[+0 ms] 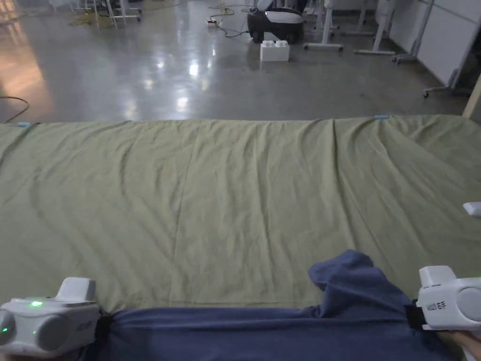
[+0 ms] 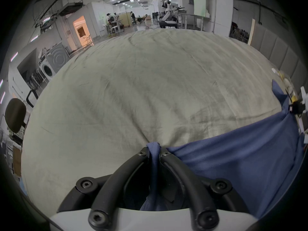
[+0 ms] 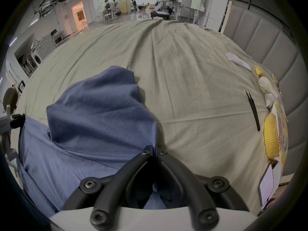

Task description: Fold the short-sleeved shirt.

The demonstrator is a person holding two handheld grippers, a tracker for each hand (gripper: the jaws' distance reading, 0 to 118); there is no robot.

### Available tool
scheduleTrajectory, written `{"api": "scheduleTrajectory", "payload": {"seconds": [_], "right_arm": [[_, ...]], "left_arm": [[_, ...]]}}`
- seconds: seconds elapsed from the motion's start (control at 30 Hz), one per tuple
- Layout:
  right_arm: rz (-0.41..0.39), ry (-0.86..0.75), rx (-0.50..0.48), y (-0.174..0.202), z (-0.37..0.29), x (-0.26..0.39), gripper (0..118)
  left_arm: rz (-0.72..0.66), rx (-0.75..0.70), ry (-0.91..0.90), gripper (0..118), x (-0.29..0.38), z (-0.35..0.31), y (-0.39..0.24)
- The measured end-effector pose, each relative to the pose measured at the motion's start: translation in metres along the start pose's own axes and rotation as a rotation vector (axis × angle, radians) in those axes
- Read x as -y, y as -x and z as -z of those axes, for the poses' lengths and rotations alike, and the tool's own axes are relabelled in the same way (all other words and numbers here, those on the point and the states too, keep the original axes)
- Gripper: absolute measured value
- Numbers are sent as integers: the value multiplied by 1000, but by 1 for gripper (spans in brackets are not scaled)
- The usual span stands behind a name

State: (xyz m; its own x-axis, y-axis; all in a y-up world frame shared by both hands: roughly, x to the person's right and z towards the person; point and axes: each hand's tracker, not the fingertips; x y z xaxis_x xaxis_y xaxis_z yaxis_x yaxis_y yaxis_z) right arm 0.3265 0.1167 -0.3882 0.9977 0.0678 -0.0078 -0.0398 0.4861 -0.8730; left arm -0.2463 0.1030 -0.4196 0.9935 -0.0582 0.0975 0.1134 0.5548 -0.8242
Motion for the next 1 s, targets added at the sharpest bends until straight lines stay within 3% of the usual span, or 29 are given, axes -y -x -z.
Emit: {"api": "scheduleTrajectory", "payload": {"seconds": [0.07, 0.17, 0.37, 0.53, 0.63, 0.77, 0.8, 0.83, 0.87, 0.9, 0.93, 0.97, 1.0], "right_arm": [[17, -104, -25, 2, -29, 5, 2], [-10, -242, -76, 6, -89, 26, 2], [9, -361, -67, 4, -202, 114, 2], [81, -410, -80, 5, -239, 207, 2], [66, -423, -75, 17, -239, 249, 2], [118, -329, -66, 21, -214, 274, 2], [125, -319, -73, 21, -209, 277, 3], [123, -318, -62, 22, -204, 282, 8], [135, -313, -43, 21, -201, 285, 21], [146, -294, -32, 19, -198, 287, 44], [157, -271, -27, 17, -196, 288, 69], [167, -273, -24, 15, -197, 289, 71], [178, -288, -21, 12, -202, 291, 69]], "left_arm": [[-41, -24, -167, 7, 6, -45, 3], [-67, 82, -281, 7, 26, -114, 10], [-38, 98, -333, 7, 114, -219, 23], [-90, 88, -312, 7, 201, -244, 30], [-140, 108, -259, 7, 238, -239, 30], [-224, 122, -228, 7, 263, -225, 27], [-224, 120, -220, 10, 264, -221, 25], [-214, 100, -211, 21, 268, -218, 23], [-192, 71, -194, 34, 271, -215, 22], [-179, 56, -188, 52, 273, -214, 23], [-175, 37, -183, 79, 273, -213, 25], [-185, 19, -190, 89, 273, -215, 27], [-209, 10, -204, 91, 272, -222, 31]]}}
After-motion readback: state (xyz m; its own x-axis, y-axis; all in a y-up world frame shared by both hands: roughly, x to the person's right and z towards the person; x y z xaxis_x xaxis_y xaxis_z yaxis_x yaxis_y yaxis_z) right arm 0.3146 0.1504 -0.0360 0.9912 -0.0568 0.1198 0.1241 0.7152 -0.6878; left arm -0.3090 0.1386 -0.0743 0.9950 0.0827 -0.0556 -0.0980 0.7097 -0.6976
